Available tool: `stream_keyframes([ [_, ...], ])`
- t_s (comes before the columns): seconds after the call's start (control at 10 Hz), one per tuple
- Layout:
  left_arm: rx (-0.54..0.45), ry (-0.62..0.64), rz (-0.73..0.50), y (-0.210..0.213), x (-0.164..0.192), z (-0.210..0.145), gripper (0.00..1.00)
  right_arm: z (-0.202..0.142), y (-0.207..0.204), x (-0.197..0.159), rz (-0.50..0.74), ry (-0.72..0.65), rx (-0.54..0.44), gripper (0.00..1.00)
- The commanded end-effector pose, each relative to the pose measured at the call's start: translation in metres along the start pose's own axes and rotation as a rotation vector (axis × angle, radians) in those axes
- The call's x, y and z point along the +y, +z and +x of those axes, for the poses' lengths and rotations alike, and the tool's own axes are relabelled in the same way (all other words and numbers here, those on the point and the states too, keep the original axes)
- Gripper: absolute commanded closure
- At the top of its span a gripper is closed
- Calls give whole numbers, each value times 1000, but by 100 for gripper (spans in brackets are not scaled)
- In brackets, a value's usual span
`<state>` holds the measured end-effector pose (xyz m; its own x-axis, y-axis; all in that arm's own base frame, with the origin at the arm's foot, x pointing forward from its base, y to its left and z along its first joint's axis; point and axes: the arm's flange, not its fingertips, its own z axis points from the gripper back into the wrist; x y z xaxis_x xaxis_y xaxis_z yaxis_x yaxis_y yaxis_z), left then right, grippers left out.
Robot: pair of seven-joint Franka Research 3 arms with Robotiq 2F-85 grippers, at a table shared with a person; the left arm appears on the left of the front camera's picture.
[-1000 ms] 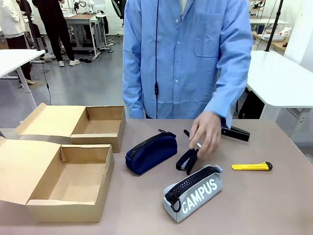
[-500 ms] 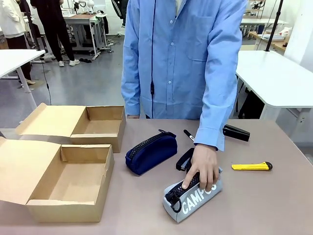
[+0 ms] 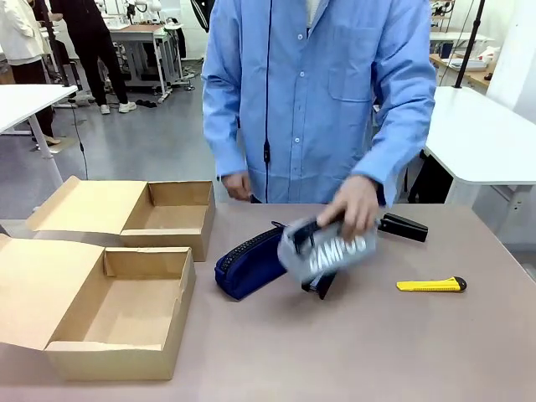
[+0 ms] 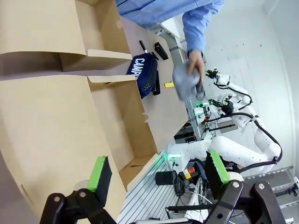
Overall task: Place items inside the box.
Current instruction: Pick up a Pencil pouch or Stapler and place it inside the Mailer Box closest to the robot.
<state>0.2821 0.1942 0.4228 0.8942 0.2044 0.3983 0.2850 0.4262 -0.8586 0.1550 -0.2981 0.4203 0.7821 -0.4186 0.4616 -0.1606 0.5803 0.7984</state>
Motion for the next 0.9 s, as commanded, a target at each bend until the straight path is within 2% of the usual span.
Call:
stream_keyframes([
  [0.0,-14,-23,-24,0,0,2,0,-4,6,5,-15,42,14,0],
  [0.4,-14,-23,-24,0,0,2,0,-1,4,6,-15,12,5,0],
  [0.5,-14,-23,-24,0,0,2,0,1,-18,22,-110,83,40,0],
  [0.6,-14,-23,-24,0,0,2,0,6,-49,42,-213,162,24,0],
  [0.7,-14,-23,-24,0,0,2,0,13,-84,60,-252,274,46,0],
  [0.8,-14,-23,-24,0,0,2,0,23,-127,66,-333,369,110,0],
])
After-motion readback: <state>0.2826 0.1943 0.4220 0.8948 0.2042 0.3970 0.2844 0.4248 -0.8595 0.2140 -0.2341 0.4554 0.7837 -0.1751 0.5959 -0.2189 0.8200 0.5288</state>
